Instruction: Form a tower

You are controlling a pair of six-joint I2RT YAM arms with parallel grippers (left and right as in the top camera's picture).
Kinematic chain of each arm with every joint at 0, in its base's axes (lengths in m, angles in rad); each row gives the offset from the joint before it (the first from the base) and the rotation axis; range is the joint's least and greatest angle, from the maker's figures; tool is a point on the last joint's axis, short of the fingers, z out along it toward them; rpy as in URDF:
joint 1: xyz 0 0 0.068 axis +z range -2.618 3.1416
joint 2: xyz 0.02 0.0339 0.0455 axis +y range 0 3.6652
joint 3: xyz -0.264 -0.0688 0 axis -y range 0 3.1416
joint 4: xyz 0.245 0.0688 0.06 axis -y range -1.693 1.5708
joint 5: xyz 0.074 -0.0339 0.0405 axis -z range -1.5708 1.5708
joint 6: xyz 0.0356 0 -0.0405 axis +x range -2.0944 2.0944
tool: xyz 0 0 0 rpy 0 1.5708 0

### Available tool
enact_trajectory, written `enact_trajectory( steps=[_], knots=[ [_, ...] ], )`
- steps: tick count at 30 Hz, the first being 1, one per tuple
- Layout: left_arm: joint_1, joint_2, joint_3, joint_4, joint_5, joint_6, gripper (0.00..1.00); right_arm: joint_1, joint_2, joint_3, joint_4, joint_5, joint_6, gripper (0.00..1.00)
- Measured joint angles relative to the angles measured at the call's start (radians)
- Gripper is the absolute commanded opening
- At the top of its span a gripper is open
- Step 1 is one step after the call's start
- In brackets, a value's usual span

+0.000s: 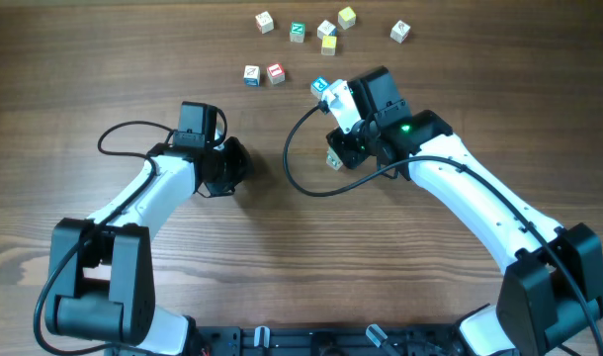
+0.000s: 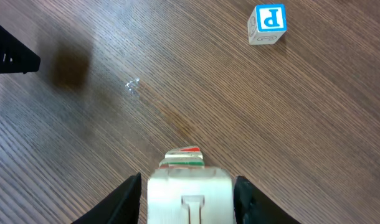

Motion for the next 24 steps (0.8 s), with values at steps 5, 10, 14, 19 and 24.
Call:
enact_trajectory(
  steps=[5,10,14,19,24],
  knots=[
    [0.000,0.000,0.000,0.000,0.000,0.000,0.12,0.000,0.000,0.000,0.000,0.000,0.002,1.00],
    [0.000,0.000,0.000,0.000,0.000,-0.004,0.04,0.000,-0.046,0.013,-0.015,0.000,0.084,1.00],
    [0.000,0.000,0.000,0.008,0.000,0.033,0.07,0.000,-0.144,0.043,-0.095,0.000,0.136,1.00],
    [0.076,0.001,0.013,0.012,0.016,0.121,0.04,-0.003,-0.142,0.103,-0.180,0.000,0.215,1.00],
    [0.103,0.002,0.237,0.011,0.068,0.242,0.09,-0.016,-0.143,0.200,-0.269,-0.068,0.209,1.00]
  ],
)
